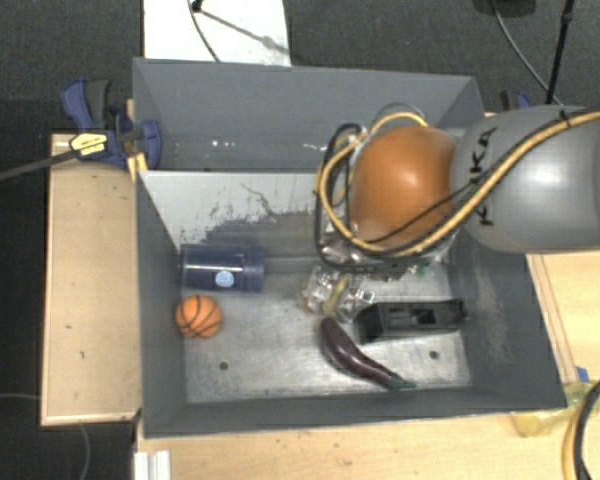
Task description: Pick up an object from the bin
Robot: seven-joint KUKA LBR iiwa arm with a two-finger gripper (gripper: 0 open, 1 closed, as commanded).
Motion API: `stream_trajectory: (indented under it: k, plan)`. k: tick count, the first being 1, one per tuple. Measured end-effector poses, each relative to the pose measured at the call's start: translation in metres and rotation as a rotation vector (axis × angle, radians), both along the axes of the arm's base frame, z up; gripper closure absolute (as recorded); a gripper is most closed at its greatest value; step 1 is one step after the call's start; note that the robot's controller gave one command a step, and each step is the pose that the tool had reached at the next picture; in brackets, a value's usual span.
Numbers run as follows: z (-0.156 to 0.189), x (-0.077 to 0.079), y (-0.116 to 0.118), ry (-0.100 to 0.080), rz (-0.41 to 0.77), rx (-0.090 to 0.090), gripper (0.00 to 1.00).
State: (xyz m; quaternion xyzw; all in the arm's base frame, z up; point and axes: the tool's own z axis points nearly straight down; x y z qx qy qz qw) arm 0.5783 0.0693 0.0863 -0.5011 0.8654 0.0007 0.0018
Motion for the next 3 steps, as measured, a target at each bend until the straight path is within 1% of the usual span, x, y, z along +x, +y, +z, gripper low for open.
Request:
stream_trajectory:
  k: [1, 2, 3]
  plan:
    - [0.0, 0.0, 0.0, 0.0, -0.002, 0.0, 1.0]
    - [0.039, -0.004, -0.001, 0.01, 0.011, -0.001, 1.0]
    - [0.116, -0.001, -0.01, 0.004, 0.014, -0.001, 1.0]
